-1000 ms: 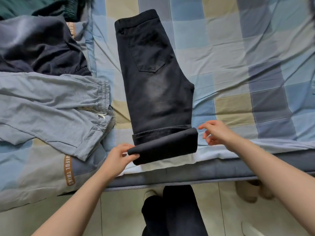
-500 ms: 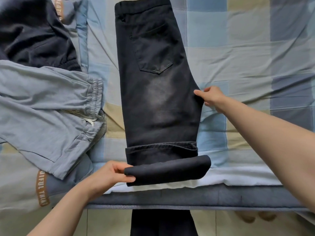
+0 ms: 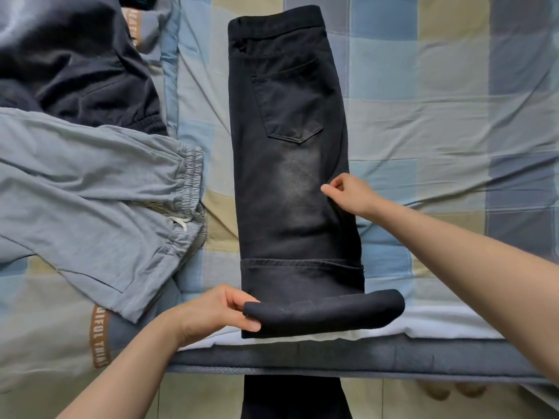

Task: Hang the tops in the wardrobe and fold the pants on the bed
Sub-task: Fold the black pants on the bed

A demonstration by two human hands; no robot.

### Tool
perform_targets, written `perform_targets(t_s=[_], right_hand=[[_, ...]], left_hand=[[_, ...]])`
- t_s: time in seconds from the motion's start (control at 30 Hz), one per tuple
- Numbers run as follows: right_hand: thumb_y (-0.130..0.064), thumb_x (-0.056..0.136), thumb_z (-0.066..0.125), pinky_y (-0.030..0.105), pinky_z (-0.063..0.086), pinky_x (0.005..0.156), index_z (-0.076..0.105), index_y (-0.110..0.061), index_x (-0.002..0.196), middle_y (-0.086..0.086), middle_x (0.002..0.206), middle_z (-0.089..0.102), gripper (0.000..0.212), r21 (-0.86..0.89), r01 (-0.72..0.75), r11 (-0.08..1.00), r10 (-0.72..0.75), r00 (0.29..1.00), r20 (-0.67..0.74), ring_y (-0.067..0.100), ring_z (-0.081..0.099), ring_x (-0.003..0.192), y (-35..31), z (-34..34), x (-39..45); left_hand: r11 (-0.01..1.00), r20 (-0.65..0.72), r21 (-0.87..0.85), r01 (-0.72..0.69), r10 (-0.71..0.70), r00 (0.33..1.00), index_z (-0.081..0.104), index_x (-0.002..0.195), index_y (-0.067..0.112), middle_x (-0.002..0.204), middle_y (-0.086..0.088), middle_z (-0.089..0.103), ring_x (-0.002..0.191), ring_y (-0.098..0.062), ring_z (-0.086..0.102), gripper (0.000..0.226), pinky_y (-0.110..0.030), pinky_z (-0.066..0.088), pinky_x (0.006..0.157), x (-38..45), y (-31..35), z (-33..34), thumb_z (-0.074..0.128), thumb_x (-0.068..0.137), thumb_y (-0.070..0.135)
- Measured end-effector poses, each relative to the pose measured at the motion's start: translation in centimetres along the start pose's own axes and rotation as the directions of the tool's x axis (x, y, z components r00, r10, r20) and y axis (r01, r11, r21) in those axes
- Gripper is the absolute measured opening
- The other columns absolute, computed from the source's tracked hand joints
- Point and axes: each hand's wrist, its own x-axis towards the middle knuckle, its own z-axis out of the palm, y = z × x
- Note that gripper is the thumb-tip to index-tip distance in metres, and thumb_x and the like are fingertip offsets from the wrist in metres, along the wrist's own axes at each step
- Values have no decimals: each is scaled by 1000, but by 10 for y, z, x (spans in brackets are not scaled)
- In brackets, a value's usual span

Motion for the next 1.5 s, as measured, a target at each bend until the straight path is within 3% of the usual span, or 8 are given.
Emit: perform_targets(t_s=[0.27, 0.43, 0.57, 0.73, 0.9, 1.07, 1.27, 1.5], right_hand=[[-48, 102, 24, 32, 48, 90, 65, -6, 110, 8, 104, 68, 60, 400, -296, 867, 143, 918, 369, 16, 62, 94, 11, -37, 9], [-11, 101, 38, 14, 40, 40, 61, -10, 48, 7, 60, 52, 58, 538, -320, 780, 122, 921, 371, 0, 50, 37, 34, -50, 17], [-76, 88, 11, 34, 52, 85, 68, -13, 115, 13, 110, 70, 89, 593, -418, 688, 119, 871, 477, 26, 66, 98, 36, -44, 28], [-66, 95, 21, 17, 46, 45, 70, -14, 82, -4, 56, 64, 72, 743, -366, 560, 82, 917, 390, 7, 59, 46, 46, -30, 26], [-32, 95, 55, 32, 49, 96, 56, -16, 126, -2, 120, 68, 36, 731, -123, 671, -82, 968, 239, 12, 64, 109, 51, -16, 7], [-17, 96, 55, 24, 46, 96, 43, -18, 137, -5, 131, 59, 43, 689, 4, 724, -109, 988, 108, 6, 58, 115, 46, -8, 1], [-35, 96, 52, 28, 56, 77, 60, -16, 121, 3, 114, 71, 32, 814, -282, 508, 34, 951, 308, 15, 69, 97, 35, -13, 11], [-40, 92, 57, 25, 58, 63, 68, -14, 103, 4, 96, 75, 30, 783, -423, 456, 115, 901, 419, 16, 73, 81, 36, -27, 14]], left_hand=[[923, -81, -237, -304, 293, 953, 78, 96, 9, 92, -4, 75, 88, -14, 71, 44, -24, 55, 77, 5, 66, -30, 91, 57, 25], [845, -365, -217, -489, 394, 843, 68, 118, 12, 116, -10, 71, 109, -23, 67, 41, -32, 56, 82, 65, 165, -80, 67, 88, 39], [954, -622, -39, -296, 209, 755, 61, 116, 29, 104, 11, 72, 94, -16, 68, 30, -36, 51, 84, 117, 182, -129, 49, 97, 50], [985, -713, -69, -160, 63, 698, 59, 100, 25, 90, 10, 63, 54, 5, 59, 17, -13, 44, 48, 133, 98, -121, 70, 88, 28], [980, -833, 56, -192, 152, 533, 63, 111, 16, 108, 1, 67, 93, -10, 63, 33, -21, 45, 71, 135, 75, -113, 77, 82, 22], [992, -732, -1, -126, 86, 676, 66, 110, 18, 103, 4, 72, 94, -8, 68, 30, -17, 50, 69, 140, 84, -115, 76, 83, 27], [968, -765, 3, -249, 163, 623, 67, 107, 25, 103, 8, 74, 94, -8, 70, 26, -21, 53, 74, 145, 89, -105, 75, 82, 26], [971, -522, -211, -112, -14, 853, 62, 121, 19, 112, 3, 73, 103, -16, 70, 50, -32, 53, 89, 127, 72, -99, 79, 76, 34]])
